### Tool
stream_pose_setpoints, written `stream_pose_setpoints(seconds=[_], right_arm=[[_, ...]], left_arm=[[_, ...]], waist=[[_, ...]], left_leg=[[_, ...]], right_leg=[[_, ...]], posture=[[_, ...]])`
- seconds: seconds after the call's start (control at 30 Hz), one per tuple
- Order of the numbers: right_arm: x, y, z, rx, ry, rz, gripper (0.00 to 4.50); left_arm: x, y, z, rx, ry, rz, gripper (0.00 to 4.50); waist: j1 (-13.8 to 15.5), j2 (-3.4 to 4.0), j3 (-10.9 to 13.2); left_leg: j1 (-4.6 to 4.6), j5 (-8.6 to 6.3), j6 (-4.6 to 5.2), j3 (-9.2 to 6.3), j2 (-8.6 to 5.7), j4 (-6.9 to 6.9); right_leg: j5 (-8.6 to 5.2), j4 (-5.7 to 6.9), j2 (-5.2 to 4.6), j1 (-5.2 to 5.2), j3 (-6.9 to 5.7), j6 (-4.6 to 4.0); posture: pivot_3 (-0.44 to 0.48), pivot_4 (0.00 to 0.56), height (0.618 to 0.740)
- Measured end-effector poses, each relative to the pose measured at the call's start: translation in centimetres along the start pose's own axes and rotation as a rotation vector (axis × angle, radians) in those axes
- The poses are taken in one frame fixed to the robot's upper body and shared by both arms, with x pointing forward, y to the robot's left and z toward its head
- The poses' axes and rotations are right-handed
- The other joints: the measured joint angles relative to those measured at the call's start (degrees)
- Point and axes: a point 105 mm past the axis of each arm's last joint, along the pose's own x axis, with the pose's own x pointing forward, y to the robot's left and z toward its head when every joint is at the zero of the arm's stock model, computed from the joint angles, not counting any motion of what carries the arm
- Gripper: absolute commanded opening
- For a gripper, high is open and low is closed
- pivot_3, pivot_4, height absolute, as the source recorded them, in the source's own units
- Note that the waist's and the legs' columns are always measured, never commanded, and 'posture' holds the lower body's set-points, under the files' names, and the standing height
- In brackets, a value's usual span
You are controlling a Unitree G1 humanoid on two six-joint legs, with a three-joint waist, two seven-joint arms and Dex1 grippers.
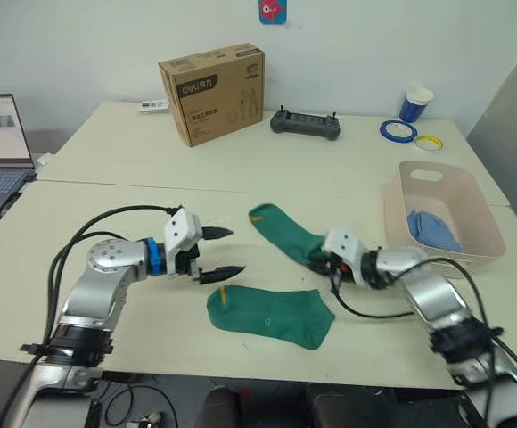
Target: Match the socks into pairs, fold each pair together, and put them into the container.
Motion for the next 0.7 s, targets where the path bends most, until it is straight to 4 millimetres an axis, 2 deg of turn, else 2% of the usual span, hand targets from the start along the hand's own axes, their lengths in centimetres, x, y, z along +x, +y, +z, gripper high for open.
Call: stream_pose_setpoints(seconds=[0.1,0.17,0.3,0.43,0.63,0.7], right_arm=[[-1.7,2.4,-0.2,-0.008,0.012,0.054,0.03],[-2.6,3.0,-0.3,-0.007,0.019,0.06,0.03],[-3.7,1.9,-1.2,-0.016,0.058,-0.019,0.03],[-4.4,0.3,-2.6,-0.007,0.097,-0.104,0.03],[-4.4,-0.1,-2.5,-0.005,0.087,-0.125,0.03],[-4.2,0.0,-2.3,0.002,0.071,-0.12,0.54]], left_arm=[[0.0,-0.4,-0.1,0.001,0.017,-0.045,4.5],[0.0,-0.4,0.0,0.009,0.018,-0.052,4.5],[0.8,-0.4,0.3,0.066,0.01,-0.072,4.5],[2.1,-0.2,-0.4,0.12,0.02,-0.087,4.5],[3.9,0.8,-0.8,0.276,0.071,-0.117,4.5],[4.6,0.7,-1.5,0.314,0.096,-0.143,4.5]], waist=[[0.21,-0.01,0.0],[0.19,-0.01,0.0],[0.03,-0.02,0.0],[0.12,-0.03,0.01],[0.16,-0.03,0.01],[0.17,-0.03,0.01]], left_leg=[[0.01,0.0,0.0,0.01,0.01,0.07],[0.01,0.0,0.0,0.05,0.0,0.11],[0.04,0.01,-0.01,0.1,-0.01,0.13],[0.02,0.01,0.0,0.09,0.0,0.11],[0.01,0.01,0.0,0.08,0.0,0.1],[0.01,0.01,0.0,0.08,0.0,0.1]], right_leg=[[0.0,0.0,-0.01,0.02,0.01,0.02],[0.04,0.0,-0.01,0.02,0.06,0.07],[0.09,0.0,-0.01,0.02,0.1,0.07],[0.07,-0.02,0.02,0.01,0.09,0.06],[0.07,-0.02,0.05,0.01,0.11,0.06],[0.08,-0.03,0.05,0.01,0.11,0.06]], posture=[[0.0,0.15,0.74],[0.0,0.15,0.74],[0.0,0.15,0.74],[0.0,0.15,0.74],[0.0,0.15,0.74],[0.0,0.15,0.74]])
